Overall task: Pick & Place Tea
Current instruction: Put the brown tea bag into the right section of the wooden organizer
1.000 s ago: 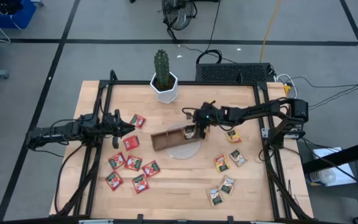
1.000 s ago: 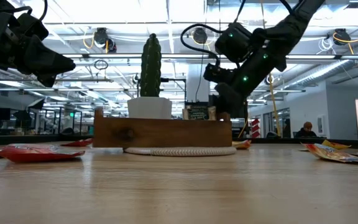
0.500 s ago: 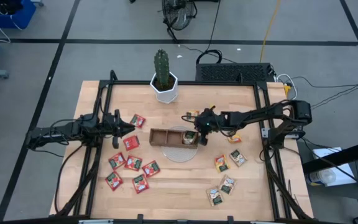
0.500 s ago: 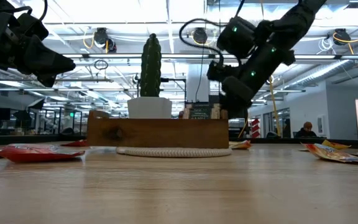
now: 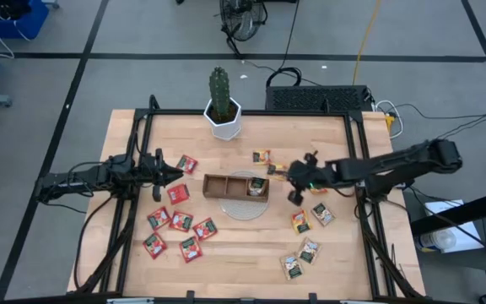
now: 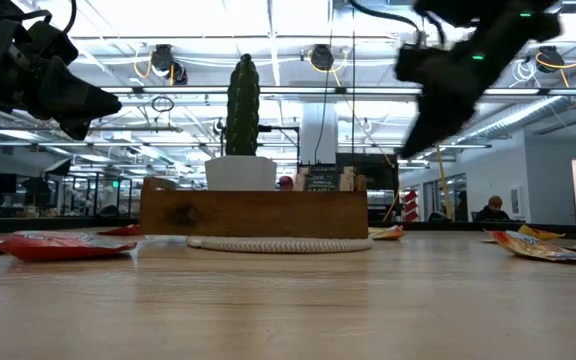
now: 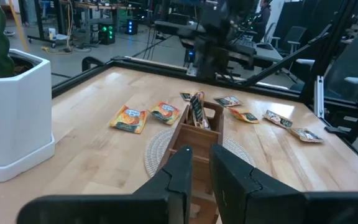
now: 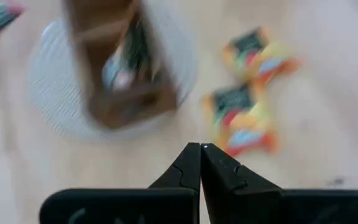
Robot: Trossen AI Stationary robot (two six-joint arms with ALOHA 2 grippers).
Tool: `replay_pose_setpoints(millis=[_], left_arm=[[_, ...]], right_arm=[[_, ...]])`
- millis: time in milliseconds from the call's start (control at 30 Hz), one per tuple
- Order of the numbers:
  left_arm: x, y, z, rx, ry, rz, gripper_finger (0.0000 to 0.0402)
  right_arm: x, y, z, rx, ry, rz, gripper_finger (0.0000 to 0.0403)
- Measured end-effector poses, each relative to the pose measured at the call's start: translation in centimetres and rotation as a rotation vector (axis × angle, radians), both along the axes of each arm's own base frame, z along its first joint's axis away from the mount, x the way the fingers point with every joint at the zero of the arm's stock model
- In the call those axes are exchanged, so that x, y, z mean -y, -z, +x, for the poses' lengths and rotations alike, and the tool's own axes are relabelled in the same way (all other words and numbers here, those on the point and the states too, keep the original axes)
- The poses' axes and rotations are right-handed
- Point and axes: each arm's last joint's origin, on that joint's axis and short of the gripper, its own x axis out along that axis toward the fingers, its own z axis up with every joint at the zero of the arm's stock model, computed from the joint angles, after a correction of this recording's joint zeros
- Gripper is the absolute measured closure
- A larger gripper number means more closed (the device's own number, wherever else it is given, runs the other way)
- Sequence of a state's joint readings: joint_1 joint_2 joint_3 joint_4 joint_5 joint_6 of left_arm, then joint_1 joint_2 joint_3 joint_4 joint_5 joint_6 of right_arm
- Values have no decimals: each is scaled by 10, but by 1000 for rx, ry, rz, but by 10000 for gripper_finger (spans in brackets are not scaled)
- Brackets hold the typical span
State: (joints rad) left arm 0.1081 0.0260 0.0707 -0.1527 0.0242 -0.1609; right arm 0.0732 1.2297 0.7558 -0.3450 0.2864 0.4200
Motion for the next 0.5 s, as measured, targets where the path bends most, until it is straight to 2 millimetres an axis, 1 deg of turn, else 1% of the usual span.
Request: replay_pose_setpoints(millis=[67,133,200,267,367,433,500], left_arm=[[0,0,0,1,0,0,344],[0,0,0,0,0,0,344],[0,0,0,0,0,0,344],[0,0,0,0,0,0,344],[0,0,0,0,0,0,344],[0,0,0,0,0,0,344],[0,0,0,0,0,0,344]], right_arm=[[-11,7,-12,4,-30,93,403],[-22,15,-19,39,-62,219,403],[-32,22,-23,128,-98,317,402],[-42,27,-23,282,-162,371,393],[-55,28,-25,522,-268,424,360],[-63,26,-29,652,-350,438,327],[-73,20,-30,776,-440,435,289]])
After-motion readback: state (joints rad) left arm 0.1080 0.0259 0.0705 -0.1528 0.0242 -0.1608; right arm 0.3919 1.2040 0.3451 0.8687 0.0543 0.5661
